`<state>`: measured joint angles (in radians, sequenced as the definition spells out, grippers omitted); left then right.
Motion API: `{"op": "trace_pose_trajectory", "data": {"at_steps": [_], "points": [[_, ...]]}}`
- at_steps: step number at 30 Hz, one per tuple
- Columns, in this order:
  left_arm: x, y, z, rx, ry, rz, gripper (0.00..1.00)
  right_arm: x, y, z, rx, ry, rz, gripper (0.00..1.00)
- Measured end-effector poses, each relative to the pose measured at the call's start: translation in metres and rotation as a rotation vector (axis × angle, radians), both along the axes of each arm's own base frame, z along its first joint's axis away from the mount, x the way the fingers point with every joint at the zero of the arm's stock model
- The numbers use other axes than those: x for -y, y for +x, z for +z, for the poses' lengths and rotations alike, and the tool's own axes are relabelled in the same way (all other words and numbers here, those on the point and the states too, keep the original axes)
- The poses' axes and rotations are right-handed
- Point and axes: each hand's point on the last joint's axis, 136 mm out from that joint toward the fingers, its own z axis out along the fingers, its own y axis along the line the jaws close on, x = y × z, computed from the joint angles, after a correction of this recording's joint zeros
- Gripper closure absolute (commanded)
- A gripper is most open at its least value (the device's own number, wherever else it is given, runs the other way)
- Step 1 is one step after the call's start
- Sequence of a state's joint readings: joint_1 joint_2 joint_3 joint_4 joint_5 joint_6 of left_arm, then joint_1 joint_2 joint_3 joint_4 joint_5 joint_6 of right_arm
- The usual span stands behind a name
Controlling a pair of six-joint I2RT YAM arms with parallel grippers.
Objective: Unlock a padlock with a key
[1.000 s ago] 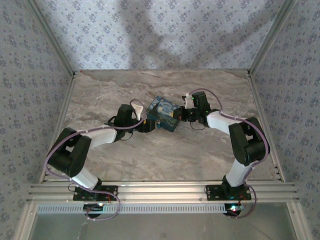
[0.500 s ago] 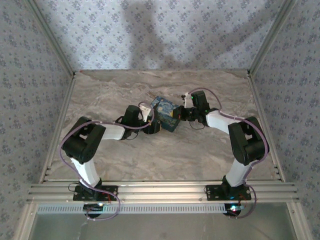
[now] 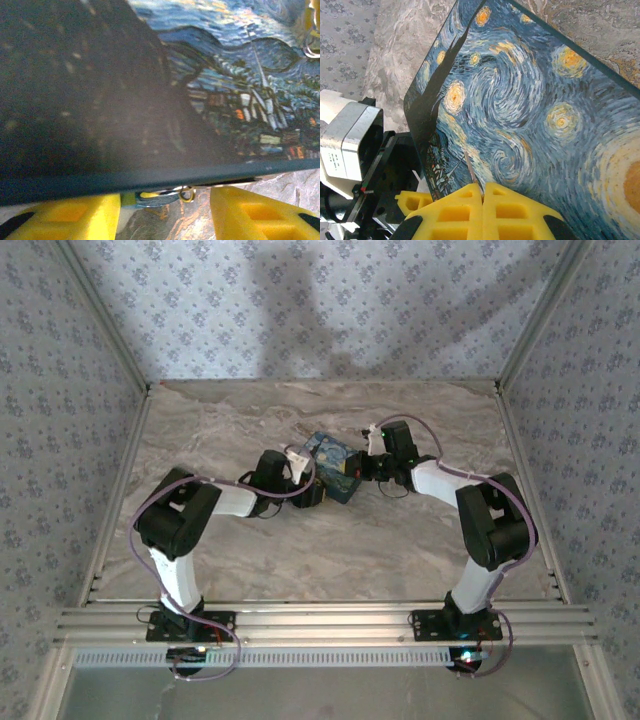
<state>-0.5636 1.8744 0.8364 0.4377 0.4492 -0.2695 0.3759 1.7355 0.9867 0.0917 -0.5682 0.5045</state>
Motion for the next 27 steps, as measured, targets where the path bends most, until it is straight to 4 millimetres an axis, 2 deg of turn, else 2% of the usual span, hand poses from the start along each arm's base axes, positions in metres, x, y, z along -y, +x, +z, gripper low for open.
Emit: {"op": "trace_pose_trajectory", "data": {"at_steps": [6,27], "points": [[0.0057,-0.0037,0.0006,-0.002,0.001,-0.015,0.58,-0.0004,0.0000,0.0000,0.001,-0.002,-0.001,1.00],[0.0066,0.0019,0.0003,-0.018,0.019,0.019,0.74,-0.0061,-0.0034,0.0002,0.002,-0.003,0.013,1.00]]}}
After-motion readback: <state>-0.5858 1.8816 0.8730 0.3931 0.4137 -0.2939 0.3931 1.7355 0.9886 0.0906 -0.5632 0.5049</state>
